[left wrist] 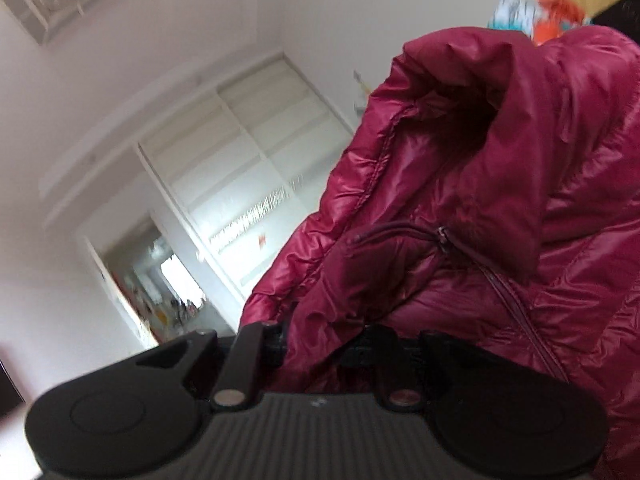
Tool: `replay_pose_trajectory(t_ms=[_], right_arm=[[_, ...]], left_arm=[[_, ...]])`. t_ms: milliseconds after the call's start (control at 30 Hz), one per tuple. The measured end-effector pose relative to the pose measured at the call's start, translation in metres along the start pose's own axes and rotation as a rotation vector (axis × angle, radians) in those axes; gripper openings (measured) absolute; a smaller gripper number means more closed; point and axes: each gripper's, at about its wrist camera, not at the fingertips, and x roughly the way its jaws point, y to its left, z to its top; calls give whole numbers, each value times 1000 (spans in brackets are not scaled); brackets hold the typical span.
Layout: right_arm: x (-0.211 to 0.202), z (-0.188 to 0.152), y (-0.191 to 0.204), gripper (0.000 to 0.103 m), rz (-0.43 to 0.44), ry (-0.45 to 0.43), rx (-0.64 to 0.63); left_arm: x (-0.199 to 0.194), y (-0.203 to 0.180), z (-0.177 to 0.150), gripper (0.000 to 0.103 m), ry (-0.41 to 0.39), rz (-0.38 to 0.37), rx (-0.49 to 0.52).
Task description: Fold large clothes
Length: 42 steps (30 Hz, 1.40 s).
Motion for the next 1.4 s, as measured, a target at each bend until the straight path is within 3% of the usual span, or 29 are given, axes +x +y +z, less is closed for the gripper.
replay_pose_trajectory(t_ms=[167, 267, 367, 400, 433, 467, 533, 633, 700, 833, 1000, 1033, 1067, 1100, 1200, 1267, 1400], right_arm=[[52, -37, -2, 16, -15, 126, -97], [78, -58, -2, 22, -39, 190, -125], [102, -72, -7, 46, -80, 241, -150], [107, -76, -8, 67, -97, 250, -159], [107, -77, -10, 78, -106, 254, -163], [105, -78, -8, 83, -111, 259, -169], [111, -81, -10, 101, -125, 268, -193], [114, -88, -7, 101, -138, 280, -230], [120, -97, -10, 102, -147, 293, -256], [133, -98, -15, 103, -172, 304, -260], [144, -101, -13, 103, -206, 296, -270], [148, -102, -13, 103, -203, 301, -270], [152, -104, -11, 103, -204, 308, -278], [156, -105, -8, 103, -210, 316, -293], [165, -106, -3, 103, -199, 345, -304], [172, -106, 0, 103, -183, 375, -303], [185, -110, 1, 103, -159, 424, -324]], left_arm=[[57, -31, -40, 15, 120, 15, -27], [83, -49, -55, 17, 168, 26, -27], [103, -65, -63, 21, 225, 18, 10], [108, -70, -66, 23, 247, 13, 25], [106, -71, -65, 33, 267, 6, 37], [110, -73, -68, 47, 288, -10, 47], [111, -70, -69, 62, 307, -27, 60], [96, -48, -56, 71, 313, -78, 38], [102, -54, -49, 76, 299, -106, 10], [102, -31, -38, 77, 242, -112, -4], [119, -21, -16, 78, 166, -96, 61], [129, -24, -14, 81, 176, -85, 84], [135, -35, -14, 90, 207, -81, 123], [141, -48, -21, 95, 266, -103, 166], [155, -84, -42, 96, 373, -130, 279], [149, -94, -50, 96, 379, -182, 242], [133, -96, -61, 95, 393, -246, 74]])
